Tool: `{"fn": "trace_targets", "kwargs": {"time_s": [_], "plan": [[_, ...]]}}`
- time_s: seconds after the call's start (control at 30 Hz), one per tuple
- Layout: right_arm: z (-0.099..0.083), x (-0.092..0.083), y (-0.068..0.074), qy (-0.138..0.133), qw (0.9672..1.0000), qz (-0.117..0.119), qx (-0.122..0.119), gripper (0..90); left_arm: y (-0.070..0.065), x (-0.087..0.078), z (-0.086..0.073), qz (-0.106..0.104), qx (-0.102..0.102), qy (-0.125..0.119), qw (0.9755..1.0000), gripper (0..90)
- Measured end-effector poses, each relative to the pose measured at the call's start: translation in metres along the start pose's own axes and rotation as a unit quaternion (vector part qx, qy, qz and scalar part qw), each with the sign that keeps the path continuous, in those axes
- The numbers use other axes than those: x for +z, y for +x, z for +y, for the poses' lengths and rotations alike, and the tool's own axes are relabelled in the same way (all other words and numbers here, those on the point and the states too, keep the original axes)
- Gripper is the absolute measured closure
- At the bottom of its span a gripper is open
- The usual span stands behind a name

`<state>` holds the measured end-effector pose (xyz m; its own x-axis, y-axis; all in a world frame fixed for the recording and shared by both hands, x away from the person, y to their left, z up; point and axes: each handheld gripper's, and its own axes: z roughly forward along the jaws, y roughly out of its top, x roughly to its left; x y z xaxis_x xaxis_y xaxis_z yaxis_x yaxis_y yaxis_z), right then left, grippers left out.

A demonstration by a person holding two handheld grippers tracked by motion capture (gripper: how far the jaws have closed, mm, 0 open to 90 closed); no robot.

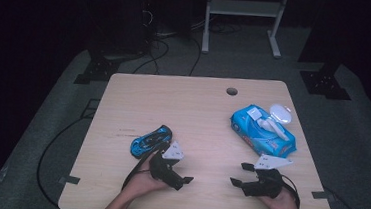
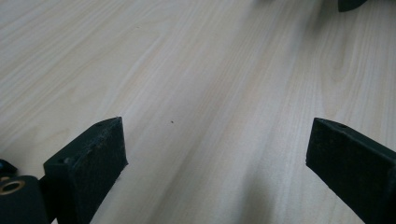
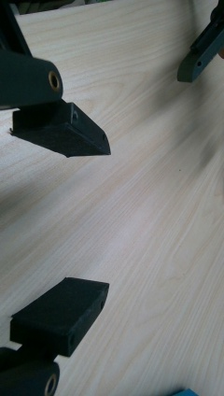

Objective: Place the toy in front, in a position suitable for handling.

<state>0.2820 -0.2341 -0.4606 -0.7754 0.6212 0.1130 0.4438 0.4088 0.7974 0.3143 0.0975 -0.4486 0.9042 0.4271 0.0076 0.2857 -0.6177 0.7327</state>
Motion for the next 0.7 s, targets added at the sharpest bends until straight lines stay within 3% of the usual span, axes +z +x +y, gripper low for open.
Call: {"fn": "trace_targets", "kwargs": {"time_s": [0.4, 0.7], "plan": [[0.001, 0.002, -0.002, 0.0, 1.0, 0.007, 0.005, 25.9, 0.024, -0.023, -0.001, 0.039, -0.001, -0.003, 0.9993, 4.6], [0.003, 0.002, 0.001, 0.001, 1.0, 0.006, 0.001, 24.9, 0.043, -0.045, -0.006, 0.072, -0.014, -0.019, 0.9971, 4.6]]}}
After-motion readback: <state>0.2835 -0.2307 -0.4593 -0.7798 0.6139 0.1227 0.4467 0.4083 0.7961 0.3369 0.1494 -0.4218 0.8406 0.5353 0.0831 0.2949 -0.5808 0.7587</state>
